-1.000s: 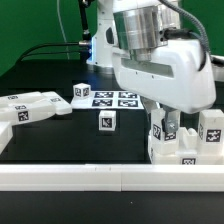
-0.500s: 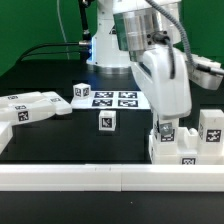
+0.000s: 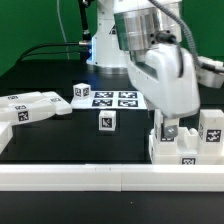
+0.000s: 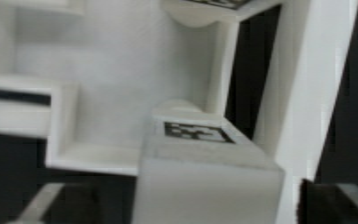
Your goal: Assemble chair
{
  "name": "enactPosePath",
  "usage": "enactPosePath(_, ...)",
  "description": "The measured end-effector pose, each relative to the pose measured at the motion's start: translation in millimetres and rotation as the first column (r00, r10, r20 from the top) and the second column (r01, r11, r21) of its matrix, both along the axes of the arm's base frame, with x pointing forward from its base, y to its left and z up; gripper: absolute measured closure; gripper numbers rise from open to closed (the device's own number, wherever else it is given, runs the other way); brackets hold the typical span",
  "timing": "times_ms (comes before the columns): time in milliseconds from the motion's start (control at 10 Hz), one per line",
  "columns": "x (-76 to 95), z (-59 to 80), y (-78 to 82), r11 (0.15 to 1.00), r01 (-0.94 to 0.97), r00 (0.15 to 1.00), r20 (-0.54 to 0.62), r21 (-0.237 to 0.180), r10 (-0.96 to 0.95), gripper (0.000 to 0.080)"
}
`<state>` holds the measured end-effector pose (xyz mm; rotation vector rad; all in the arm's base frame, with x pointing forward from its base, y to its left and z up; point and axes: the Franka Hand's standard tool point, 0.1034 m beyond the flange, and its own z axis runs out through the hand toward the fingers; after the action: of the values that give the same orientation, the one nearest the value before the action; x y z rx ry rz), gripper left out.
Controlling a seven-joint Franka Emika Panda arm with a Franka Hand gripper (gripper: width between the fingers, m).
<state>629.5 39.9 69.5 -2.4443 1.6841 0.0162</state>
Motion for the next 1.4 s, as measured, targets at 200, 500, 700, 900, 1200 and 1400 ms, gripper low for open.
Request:
enactPosePath(200, -0.7, 0.4, 1.9, 0.949, -0.311, 0.95, 0.026, -0.042, 0.313, 0.0173)
enactPosePath(500, -0.3, -0.8, 1.3, 0.899, -0.43, 0.899, 0.05, -0.085, 0.435, 0.0151)
enactPosePath(700, -0.4, -1.0, -0.5, 0.827, -0.552, 0.827, 0.054, -0.109, 0.559, 0.015)
enactPosePath(900, -0.5, -1.3, -2.6, 0.741, -0.658, 0.742, 0.052, -0.133, 0.668, 0.015)
enactPosePath(1200, 0.9, 3.9, -4.9, 0.494, -0.85, 0.497, 0.034, -0.182, 0.867, 0.015)
enactPosePath(1400, -0.7, 3.0, -7.2, 0.291, -0.935, 0.295, 0.007, -0.201, 0.955, 0.015)
